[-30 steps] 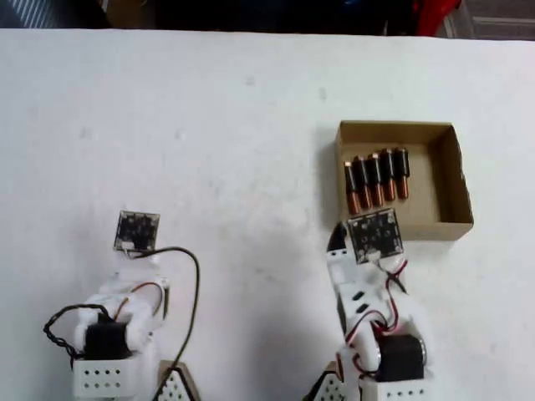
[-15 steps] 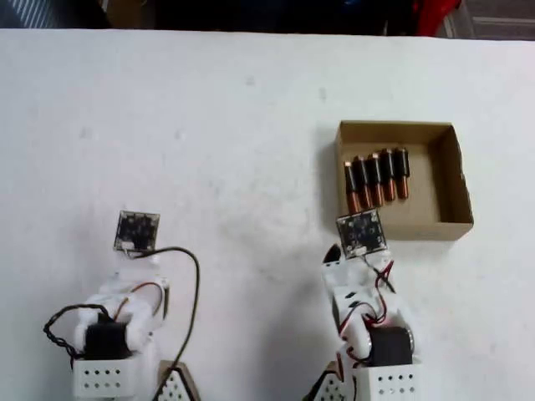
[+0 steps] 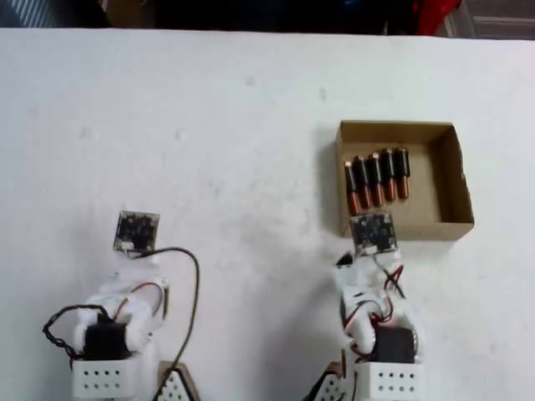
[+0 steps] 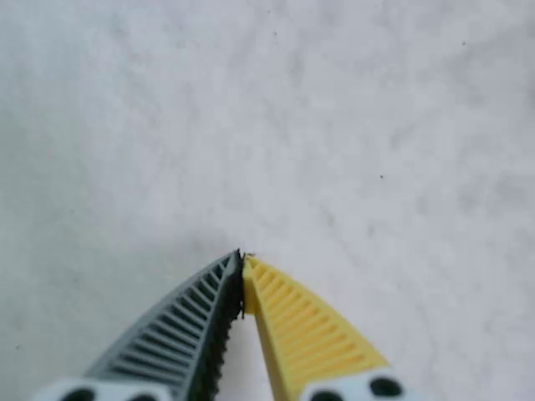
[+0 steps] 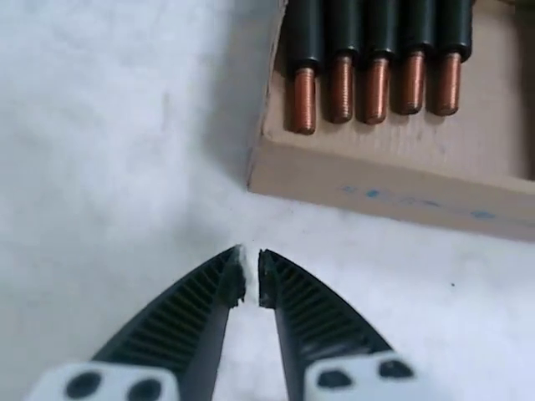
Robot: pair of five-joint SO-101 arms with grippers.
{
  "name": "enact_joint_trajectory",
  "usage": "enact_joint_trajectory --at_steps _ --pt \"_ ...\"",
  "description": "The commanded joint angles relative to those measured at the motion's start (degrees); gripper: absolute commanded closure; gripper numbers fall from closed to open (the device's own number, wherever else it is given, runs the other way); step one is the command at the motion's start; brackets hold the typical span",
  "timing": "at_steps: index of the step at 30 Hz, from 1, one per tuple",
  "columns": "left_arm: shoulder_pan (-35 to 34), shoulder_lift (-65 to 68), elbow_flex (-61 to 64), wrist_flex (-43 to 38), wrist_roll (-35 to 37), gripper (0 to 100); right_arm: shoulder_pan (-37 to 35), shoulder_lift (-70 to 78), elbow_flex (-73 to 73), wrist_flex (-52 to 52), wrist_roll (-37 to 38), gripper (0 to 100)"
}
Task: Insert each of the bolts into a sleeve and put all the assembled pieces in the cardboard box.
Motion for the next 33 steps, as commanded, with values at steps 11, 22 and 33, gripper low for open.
enact_joint_trajectory --at_steps 11,22,33 --pt "-0.4 -0.3 -0.2 -1.6 0.1 97 0.9 -0.2 0.4 9.4 0.2 98.1" --pt "-0.3 -0.3 -0.1 -1.6 0.0 97 0.9 -0.2 0.4 9.4 0.2 98.1" --pt "-0.4 -0.3 -0.1 -1.7 0.3 97 1.2 -0.2 0.5 9.4 -11.3 98.1"
